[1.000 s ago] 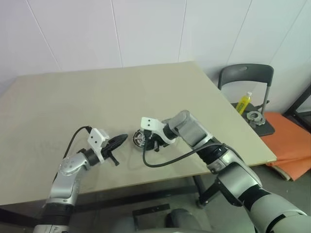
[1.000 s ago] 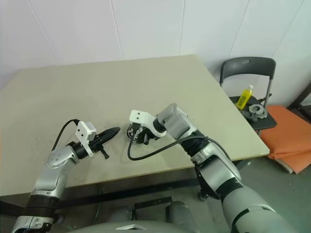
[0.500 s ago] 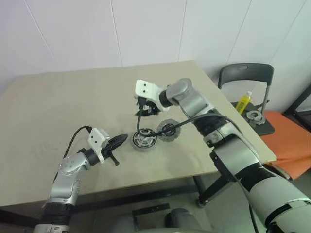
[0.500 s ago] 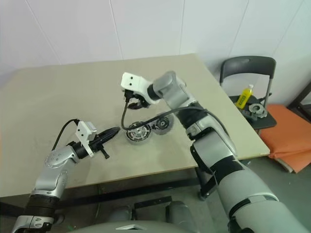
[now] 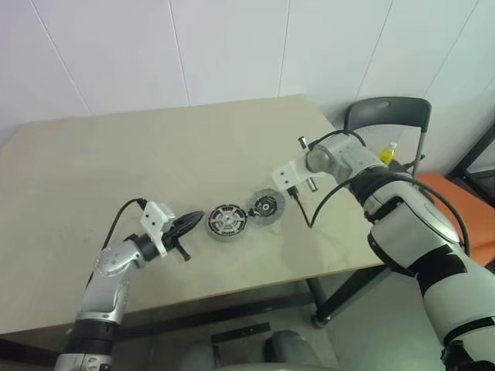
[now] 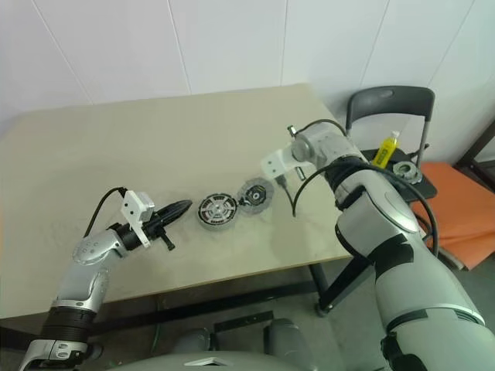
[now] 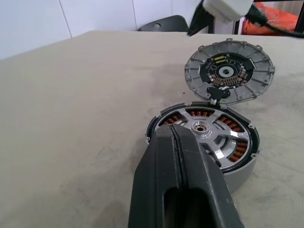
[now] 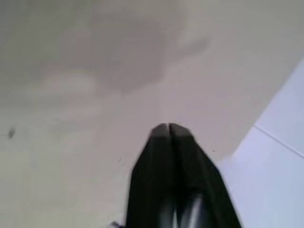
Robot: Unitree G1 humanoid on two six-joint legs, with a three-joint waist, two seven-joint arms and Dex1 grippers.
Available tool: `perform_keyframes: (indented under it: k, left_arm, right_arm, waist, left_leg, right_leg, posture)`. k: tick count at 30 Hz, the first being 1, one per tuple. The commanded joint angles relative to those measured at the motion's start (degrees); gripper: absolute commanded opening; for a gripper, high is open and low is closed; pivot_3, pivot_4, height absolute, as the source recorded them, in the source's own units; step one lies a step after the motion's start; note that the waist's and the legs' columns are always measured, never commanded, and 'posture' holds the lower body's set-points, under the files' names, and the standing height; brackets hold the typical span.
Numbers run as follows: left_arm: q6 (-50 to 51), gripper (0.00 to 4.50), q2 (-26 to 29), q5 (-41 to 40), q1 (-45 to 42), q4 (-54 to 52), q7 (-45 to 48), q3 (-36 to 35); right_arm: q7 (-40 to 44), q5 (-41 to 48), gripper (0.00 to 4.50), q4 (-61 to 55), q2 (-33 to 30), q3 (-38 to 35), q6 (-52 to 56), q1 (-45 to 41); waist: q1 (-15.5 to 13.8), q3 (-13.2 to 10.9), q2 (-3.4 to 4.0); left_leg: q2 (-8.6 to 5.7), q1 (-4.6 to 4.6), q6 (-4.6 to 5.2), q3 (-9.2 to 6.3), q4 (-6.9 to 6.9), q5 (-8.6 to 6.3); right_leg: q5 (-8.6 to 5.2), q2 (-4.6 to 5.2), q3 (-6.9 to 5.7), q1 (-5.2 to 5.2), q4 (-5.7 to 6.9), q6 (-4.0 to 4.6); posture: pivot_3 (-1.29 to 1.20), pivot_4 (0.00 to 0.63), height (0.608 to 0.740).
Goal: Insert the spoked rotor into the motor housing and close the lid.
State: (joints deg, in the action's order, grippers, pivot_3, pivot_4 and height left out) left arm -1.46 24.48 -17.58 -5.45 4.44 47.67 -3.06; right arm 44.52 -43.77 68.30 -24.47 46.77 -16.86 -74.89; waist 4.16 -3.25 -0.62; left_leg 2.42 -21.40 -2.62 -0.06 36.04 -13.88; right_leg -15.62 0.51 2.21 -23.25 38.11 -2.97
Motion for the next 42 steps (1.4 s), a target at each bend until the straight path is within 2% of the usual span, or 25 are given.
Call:
perform_keyframes:
  k: [1,8,12,22,27,35,42]
  left_arm:
    - [-0.2,0.00,-0.1,-0.4,-1.6,-0.2,0.0,0.0]
    - [-0.1,0.00,-0.4,-0.2,-1.6,-0.2,-0.1,0.2]
    - [0.0,0.00,-0.4,-0.1,-1.9,0.0,-0.2,0.3]
    - [-0.7,0.00,0.1,0.6,-3.2,2.0,-0.3,0.2]
    - [-0.8,0.00,-0.5,1.2,-3.5,2.4,-0.5,0.8]
    - [-1.0,0.00,-0.2,1.1,-3.2,2.0,-0.4,0.9]
    - [0.3,0.00,1.0,-0.7,-4.2,1.5,-0.6,-1.1]
  right_arm:
    - [6.7,2.3,0.03,0.3,-0.8,-3.2,-1.0,-2.7]
    - [26.1,16.3,0.03,-4.0,1.4,-14.6,4.1,1.6]
    - [32.2,21.5,0.03,-8.8,2.4,-18.8,11.1,5.0]
    - [42.4,30.8,0.03,-23.2,3.6,-24.0,29.1,9.5]
    - [41.9,34.4,0.03,-26.8,4.8,-25.7,35.2,10.0]
    - [34.0,37.5,0.03,-27.3,8.5,-28.6,39.2,10.9]
    - [30.1,43.6,0.03,-34.5,12.1,-31.5,50.3,15.6]
  waist:
    - [-0.1,0.0,0.00]
    - [-0.1,0.0,0.00]
    - [-0.2,0.0,0.00]
    - [-0.1,0.0,0.00]
    - [-0.2,0.0,0.00]
    - [-0.2,0.0,-0.01]
    - [-0.2,0.0,-0.01]
  left_leg:
    - [0.00,0.00,0.00,0.00,0.00,0.00]
    - [-0.01,0.01,0.00,0.00,0.05,0.00]
    - [-0.01,0.02,0.00,-0.02,0.08,0.00]
    - [-0.01,0.02,0.00,-0.02,0.09,0.00]
    - [-0.02,0.02,0.00,-0.03,0.09,0.00]
    - [-0.02,0.01,0.00,-0.01,0.10,0.00]
    - [-0.02,-0.02,0.00,-0.03,0.10,0.00]
  right_leg:
    - [0.01,0.00,0.00,0.01,0.00,-0.03]
    - [0.08,0.01,-0.01,0.07,0.00,-0.13]
    - [0.09,0.01,-0.02,0.08,0.03,-0.16]
    - [0.09,0.01,-0.04,0.08,0.03,-0.16]
    - [0.10,0.00,-0.06,0.07,0.03,-0.17]
    - [0.09,0.01,-0.06,0.06,0.03,-0.16]
    - [0.10,0.00,-0.06,0.06,0.03,-0.18]
  posture:
    - [0.00,0.000,0.740]
    - [0.00,0.000,0.740]
    - [0.00,0.000,0.740]
    - [0.00,0.000,0.740]
    - [0.00,0.000,0.740]
    - [0.00,0.000,0.740]
    - [0.00,0.000,0.740]
